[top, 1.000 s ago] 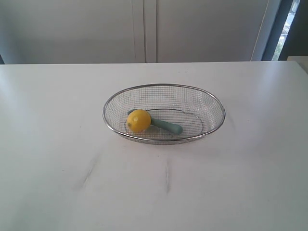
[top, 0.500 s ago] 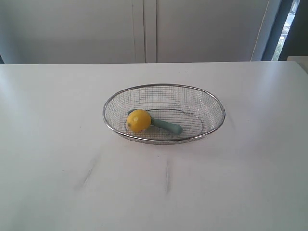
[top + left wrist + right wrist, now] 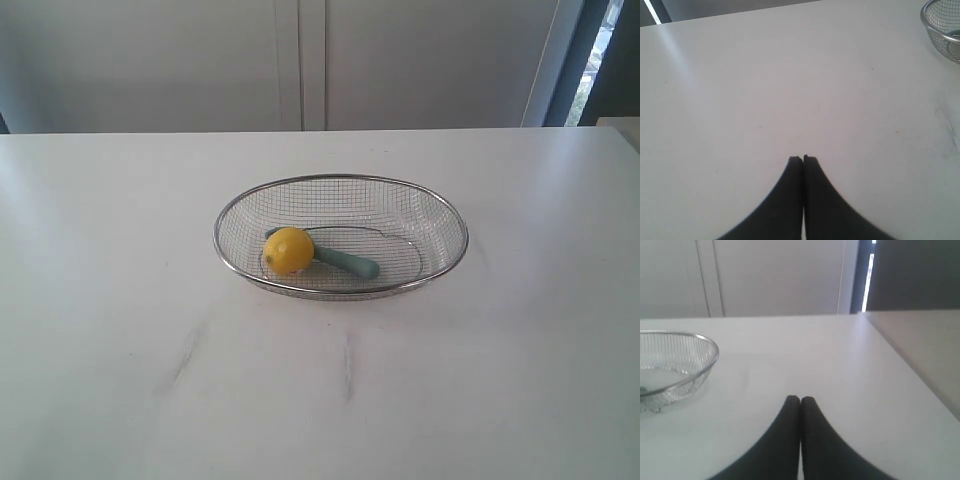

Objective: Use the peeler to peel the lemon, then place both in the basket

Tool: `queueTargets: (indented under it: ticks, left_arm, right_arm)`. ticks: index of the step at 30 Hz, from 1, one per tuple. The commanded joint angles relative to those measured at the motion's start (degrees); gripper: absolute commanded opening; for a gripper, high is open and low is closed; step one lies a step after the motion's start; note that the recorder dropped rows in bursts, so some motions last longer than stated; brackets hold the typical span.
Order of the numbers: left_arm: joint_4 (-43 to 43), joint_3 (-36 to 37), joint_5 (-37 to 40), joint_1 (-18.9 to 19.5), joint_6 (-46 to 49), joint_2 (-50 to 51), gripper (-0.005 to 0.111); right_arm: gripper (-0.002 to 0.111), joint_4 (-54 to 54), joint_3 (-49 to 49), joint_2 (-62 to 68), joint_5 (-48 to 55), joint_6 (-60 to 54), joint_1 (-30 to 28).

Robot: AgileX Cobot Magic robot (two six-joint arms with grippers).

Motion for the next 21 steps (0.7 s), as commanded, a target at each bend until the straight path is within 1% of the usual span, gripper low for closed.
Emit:
queueTargets:
  ticks: [1,8,12,21]
  left_arm:
    - [-0.41,0.23,-0.12,0.1,-0.08,-0.26,0.0]
    - [-0.41,0.23,-0.12,0.1,-0.08,-0.26,0.0]
    - [-0.41,0.23,-0.12,0.1,-0.08,-0.26,0.0]
    - [-0.41,0.23,-0.12,0.1,-0.08,-0.26,0.0]
  right_arm:
    - [0.0,-0.89,0.39,-0.39,5.75,0.21,-0.29]
    - [0.0,0.14,0.39,-0.39,5.49,-1.38,-0.18]
    - [0.0,8.39,0.39,-0.39,5.49,-10.39,-0.18]
    - [0.0,9.0,0.39,-0.39,5.49,-8.31,0.53]
